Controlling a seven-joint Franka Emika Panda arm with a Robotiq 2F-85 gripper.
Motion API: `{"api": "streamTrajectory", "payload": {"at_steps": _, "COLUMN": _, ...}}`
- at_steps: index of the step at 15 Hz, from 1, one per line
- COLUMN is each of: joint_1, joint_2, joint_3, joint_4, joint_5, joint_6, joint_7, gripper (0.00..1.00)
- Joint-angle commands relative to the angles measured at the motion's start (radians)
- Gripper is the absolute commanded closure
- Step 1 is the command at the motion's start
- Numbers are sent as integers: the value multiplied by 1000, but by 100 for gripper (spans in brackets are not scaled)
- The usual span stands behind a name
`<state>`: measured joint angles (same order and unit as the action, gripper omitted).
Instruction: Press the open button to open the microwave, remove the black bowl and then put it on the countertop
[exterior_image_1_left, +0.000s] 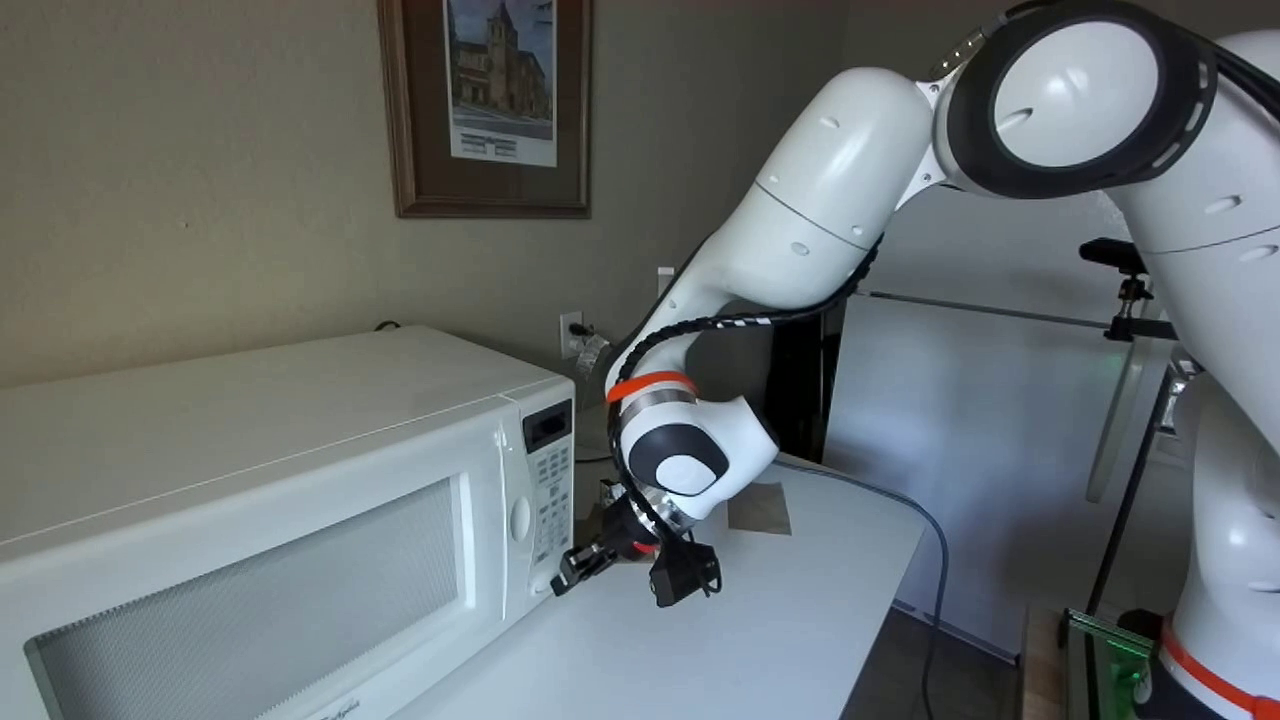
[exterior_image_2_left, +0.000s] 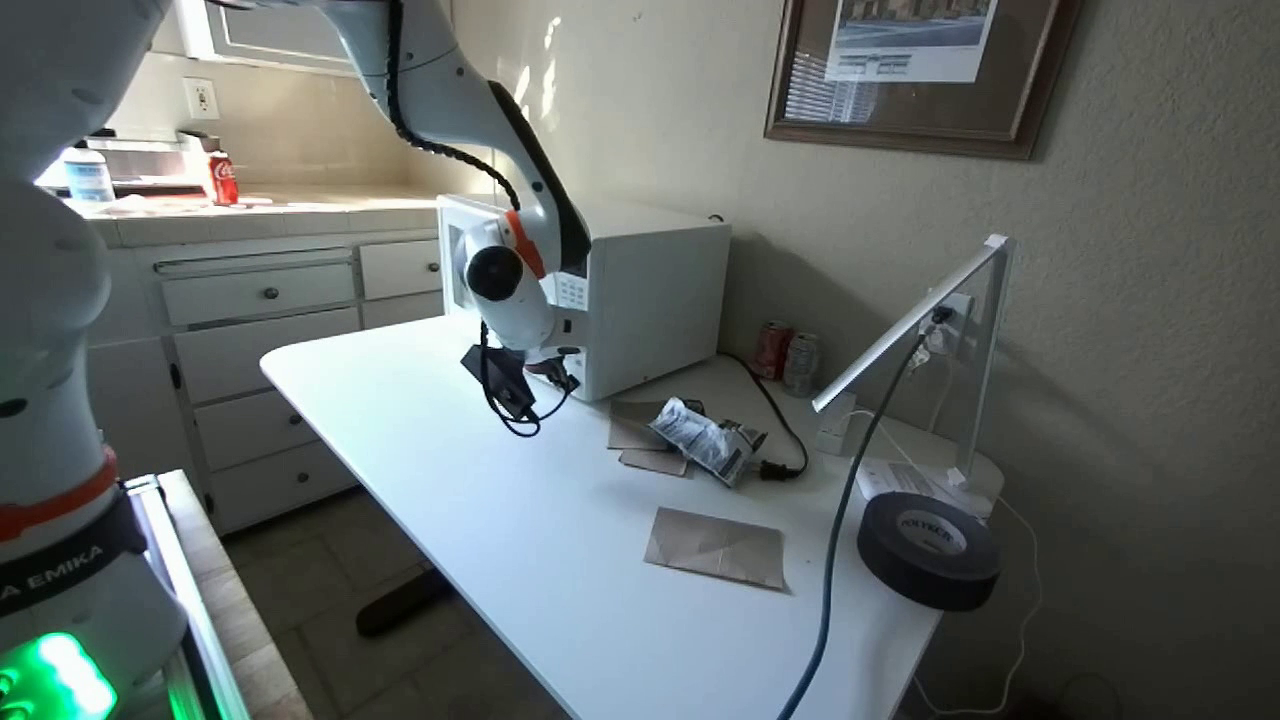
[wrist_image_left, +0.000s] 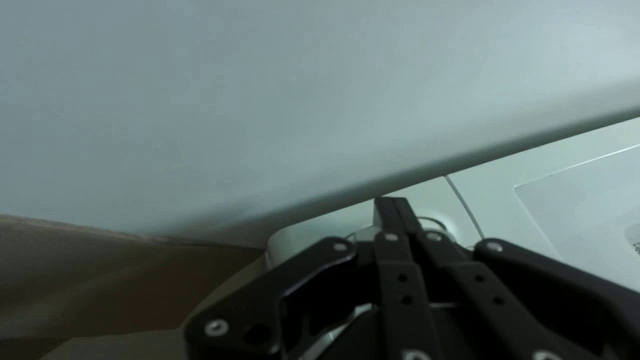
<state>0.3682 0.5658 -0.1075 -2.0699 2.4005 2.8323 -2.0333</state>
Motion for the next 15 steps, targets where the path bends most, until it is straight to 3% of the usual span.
{"api": "streamTrajectory", "payload": {"at_steps": 1, "joint_1": 7, "joint_2": 16, "joint_3": -13, "joint_4": 13, "joint_5": 53, "joint_6": -32, "joint_7": -23, "gripper": 100}}
{"api": "streamTrajectory", "payload": {"at_steps": 15, "joint_1": 31, "joint_2": -1, "joint_3": -54, "joint_4": 38, "joint_5": 137, "joint_6": -72, "joint_7": -115, "gripper": 100}}
